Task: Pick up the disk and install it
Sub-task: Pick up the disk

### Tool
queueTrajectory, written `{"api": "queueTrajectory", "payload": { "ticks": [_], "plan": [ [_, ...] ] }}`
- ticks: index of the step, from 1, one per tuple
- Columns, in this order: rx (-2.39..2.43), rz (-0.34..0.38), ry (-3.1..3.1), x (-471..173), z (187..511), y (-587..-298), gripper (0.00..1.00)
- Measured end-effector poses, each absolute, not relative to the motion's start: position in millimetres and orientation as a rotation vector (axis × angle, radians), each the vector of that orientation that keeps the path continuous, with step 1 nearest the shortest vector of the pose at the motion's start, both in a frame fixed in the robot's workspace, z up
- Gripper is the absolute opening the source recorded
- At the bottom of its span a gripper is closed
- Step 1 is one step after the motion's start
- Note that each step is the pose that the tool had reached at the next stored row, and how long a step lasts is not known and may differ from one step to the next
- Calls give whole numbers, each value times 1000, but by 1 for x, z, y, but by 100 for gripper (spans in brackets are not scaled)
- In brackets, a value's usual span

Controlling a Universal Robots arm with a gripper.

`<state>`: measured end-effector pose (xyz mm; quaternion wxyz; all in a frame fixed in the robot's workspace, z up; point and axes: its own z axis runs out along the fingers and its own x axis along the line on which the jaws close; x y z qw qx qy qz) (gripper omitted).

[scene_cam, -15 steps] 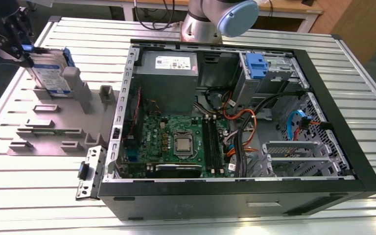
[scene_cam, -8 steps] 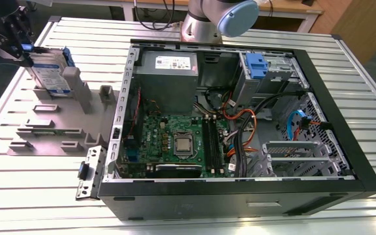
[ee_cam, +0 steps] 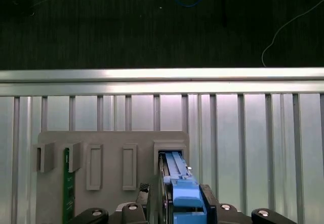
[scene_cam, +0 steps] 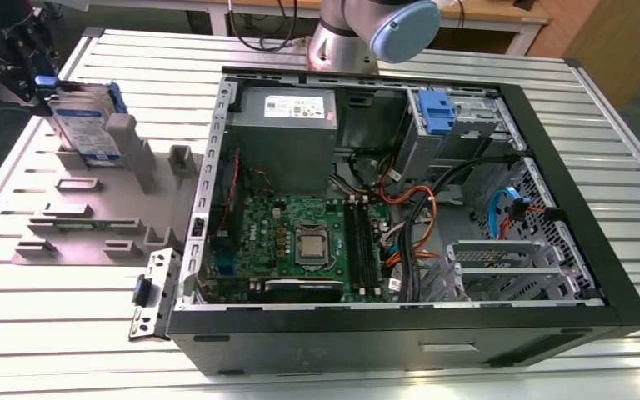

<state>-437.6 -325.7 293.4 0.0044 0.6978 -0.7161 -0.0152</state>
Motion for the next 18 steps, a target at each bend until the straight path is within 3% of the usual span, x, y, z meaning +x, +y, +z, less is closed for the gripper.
{"api": "queueTrajectory", "payload": {
  "ticks": [18],
  "plan": [
    [2186, -47, -2243, -438, 290, -326, 49]
  ]
}}
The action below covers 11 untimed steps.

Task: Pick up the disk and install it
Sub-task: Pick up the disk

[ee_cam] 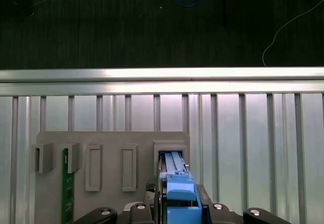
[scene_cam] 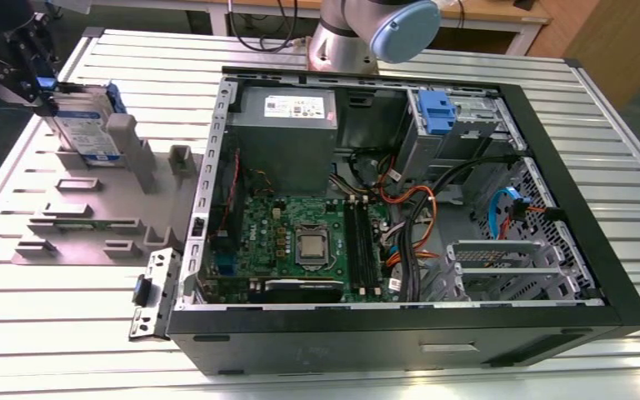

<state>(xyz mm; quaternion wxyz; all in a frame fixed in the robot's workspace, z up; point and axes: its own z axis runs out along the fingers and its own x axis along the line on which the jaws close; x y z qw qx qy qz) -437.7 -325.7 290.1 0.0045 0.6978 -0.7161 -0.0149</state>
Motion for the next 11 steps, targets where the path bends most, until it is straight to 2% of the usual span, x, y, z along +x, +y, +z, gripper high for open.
{"api": "queueTrajectory", "payload": {
  "ticks": [1, 4, 7, 11],
  "plan": [
    [2186, -47, -2243, -438, 290, -326, 42],
    [2186, -47, -2243, -438, 290, -326, 42],
    [2186, -47, -2243, -438, 290, -326, 36],
    [2186, -47, -2243, -437, 290, -326, 36]
  ]
}}
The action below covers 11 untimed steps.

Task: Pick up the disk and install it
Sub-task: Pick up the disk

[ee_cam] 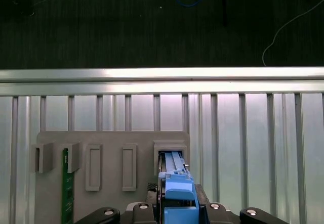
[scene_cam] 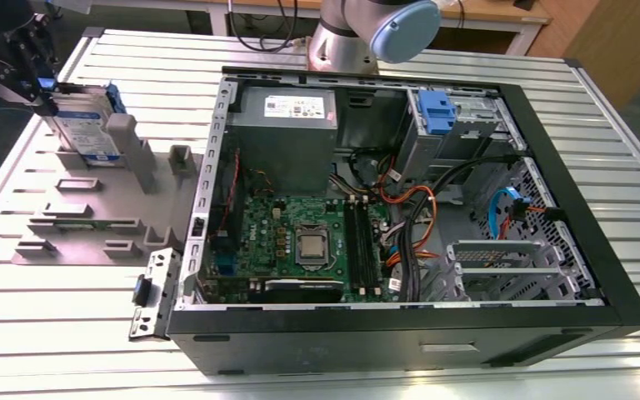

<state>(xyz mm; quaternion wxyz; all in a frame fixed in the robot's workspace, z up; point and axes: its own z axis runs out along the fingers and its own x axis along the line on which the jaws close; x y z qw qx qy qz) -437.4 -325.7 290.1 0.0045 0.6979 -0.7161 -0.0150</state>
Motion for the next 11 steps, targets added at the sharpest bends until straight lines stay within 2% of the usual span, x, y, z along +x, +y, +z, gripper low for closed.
{"api": "queueTrajectory", "payload": {
  "ticks": [11],
  "plan": [
    [2186, -47, -2243, -437, 297, -326, 36]
  ]
}}
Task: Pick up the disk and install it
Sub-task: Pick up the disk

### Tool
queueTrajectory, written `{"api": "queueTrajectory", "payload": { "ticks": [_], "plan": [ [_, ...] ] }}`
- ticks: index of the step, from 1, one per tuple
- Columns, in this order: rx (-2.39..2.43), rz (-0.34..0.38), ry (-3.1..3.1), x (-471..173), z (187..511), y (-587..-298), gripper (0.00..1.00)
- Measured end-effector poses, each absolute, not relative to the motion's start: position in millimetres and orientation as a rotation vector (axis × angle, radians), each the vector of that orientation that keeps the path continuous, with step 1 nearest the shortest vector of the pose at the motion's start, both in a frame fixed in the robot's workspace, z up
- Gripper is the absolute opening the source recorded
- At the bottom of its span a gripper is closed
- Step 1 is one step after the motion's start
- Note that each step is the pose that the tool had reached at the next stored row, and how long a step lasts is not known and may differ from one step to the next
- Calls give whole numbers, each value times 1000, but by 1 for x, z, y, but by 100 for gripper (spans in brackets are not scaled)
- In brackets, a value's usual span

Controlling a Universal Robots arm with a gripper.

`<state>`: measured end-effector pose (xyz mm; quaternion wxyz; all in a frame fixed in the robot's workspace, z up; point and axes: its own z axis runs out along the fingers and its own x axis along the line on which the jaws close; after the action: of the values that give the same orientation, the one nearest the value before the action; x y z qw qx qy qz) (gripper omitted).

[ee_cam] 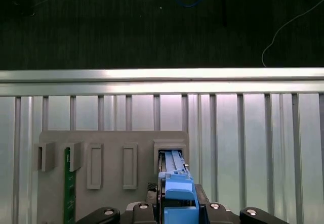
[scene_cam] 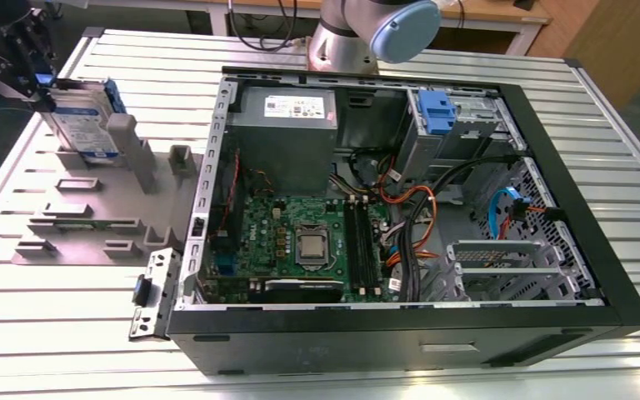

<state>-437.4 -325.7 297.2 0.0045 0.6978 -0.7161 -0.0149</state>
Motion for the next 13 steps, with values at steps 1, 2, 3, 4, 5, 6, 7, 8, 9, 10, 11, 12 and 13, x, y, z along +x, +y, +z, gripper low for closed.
{"api": "queueTrajectory", "payload": {
  "ticks": [1, 2, 3, 4, 5, 6, 7, 8, 9, 10, 11, 12, 13],
  "plan": [
    [2186, -47, -2243, -437, 298, -326, 36],
    [2186, -47, -2243, -437, 300, -326, 36],
    [2186, -47, -2243, -437, 300, -326, 36],
    [2186, -47, -2243, -437, 301, -326, 36],
    [2186, -47, -2243, -437, 302, -326, 36],
    [2186, -47, -2243, -437, 303, -326, 36],
    [2186, -47, -2243, -437, 303, -326, 36],
    [2186, -47, -2243, -437, 304, -326, 36],
    [2186, -47, -2243, -437, 305, -326, 36],
    [2186, -47, -2243, -437, 306, -326, 36],
    [2186, -47, -2243, -437, 306, -326, 36],
    [2186, -46, -2243, -437, 307, -326, 36],
    [2186, -46, -2243, -437, 307, -326, 36]
  ]
}}
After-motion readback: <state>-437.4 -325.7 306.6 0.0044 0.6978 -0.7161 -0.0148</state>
